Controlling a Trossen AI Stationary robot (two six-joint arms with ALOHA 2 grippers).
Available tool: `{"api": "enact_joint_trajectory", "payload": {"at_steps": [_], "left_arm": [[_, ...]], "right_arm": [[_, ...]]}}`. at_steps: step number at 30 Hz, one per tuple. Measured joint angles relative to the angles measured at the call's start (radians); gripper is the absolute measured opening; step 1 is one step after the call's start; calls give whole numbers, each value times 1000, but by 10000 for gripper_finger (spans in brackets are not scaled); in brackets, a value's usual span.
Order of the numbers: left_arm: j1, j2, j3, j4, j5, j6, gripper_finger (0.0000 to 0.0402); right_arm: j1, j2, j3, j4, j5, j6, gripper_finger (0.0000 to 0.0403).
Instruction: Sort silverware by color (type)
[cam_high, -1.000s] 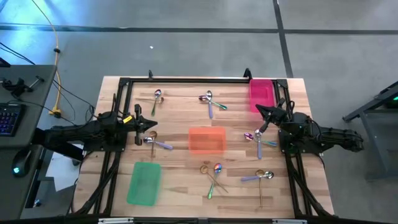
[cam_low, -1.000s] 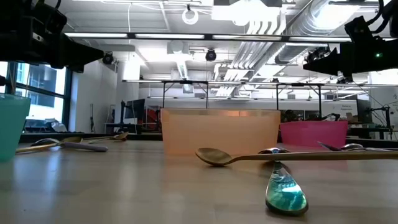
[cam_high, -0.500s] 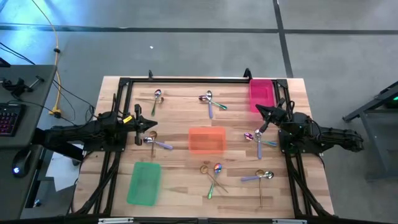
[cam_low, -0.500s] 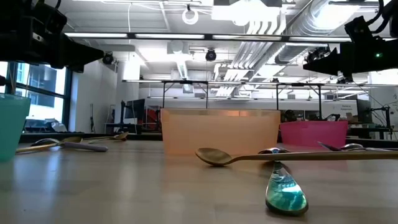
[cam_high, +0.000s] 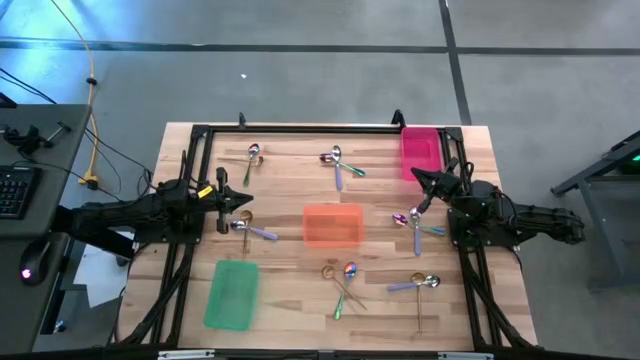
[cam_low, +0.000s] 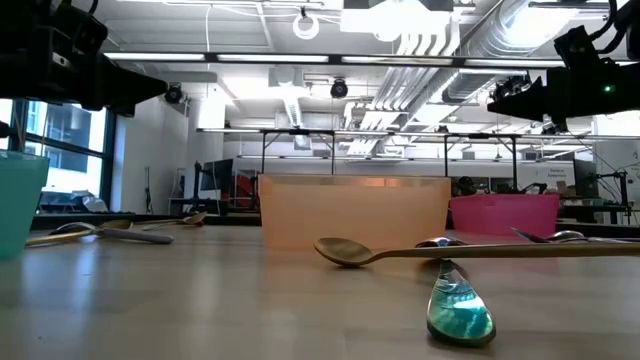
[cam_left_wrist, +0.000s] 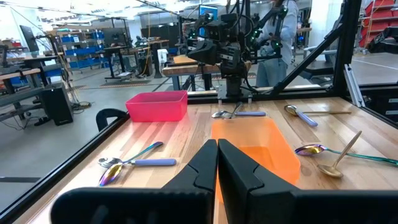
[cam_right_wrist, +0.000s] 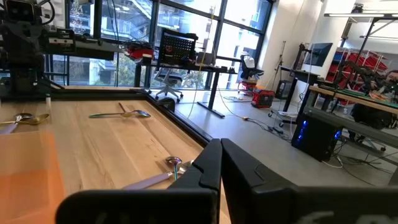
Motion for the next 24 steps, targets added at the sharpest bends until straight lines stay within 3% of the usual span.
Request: {"api": "enact_joint_trajectory", "payload": {"at_steps": [10,17,24], "left_arm": [[0,0,0,0,0,0,5],[0,0,0,0,0,0,5],[0,0,0,0,0,0,5]], "right_arm": [[0,0,0,1,0,11,0],[0,0,0,182,-43,259,0],[0,31,0,423,-354,397,0]]}}
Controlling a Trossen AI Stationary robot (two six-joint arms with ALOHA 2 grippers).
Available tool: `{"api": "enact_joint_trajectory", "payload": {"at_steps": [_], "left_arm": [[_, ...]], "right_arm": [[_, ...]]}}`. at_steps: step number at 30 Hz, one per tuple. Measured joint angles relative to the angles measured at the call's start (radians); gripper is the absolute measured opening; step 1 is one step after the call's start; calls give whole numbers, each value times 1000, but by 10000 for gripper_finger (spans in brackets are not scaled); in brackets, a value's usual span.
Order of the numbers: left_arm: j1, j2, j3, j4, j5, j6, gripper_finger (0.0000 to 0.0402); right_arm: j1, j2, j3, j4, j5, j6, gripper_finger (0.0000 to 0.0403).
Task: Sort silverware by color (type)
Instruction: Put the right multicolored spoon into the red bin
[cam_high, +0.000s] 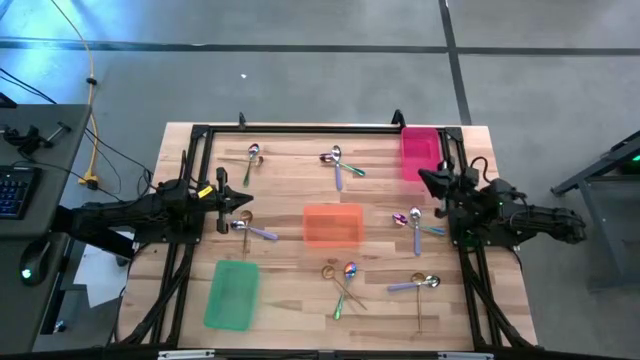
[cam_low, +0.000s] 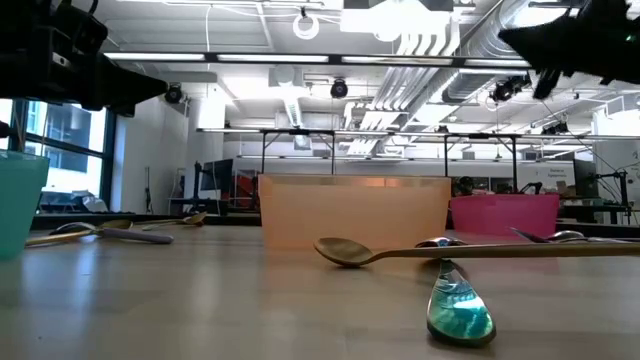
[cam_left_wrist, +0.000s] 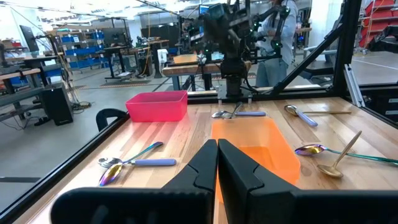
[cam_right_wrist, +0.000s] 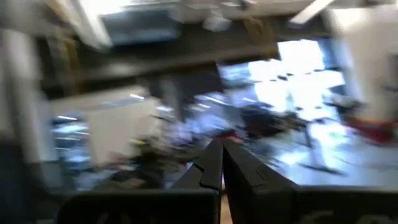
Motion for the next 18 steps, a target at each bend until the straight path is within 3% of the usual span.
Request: {"api": "enact_joint_trajectory", "payload": {"at_steps": [7,11,15,18], "left_arm": [[0,0,0,0,0,0,5],[0,0,0,0,0,0,5],[0,0,0,0,0,0,5],[0,0,0,0,0,0,5]], "right_arm": [[1,157,2,154,-41,-14,0],[1,279,50,153,-74,-47,0],[1,412,157,90,-70,-51,0],[1,508,287,-89,-14,-91,0]]}}
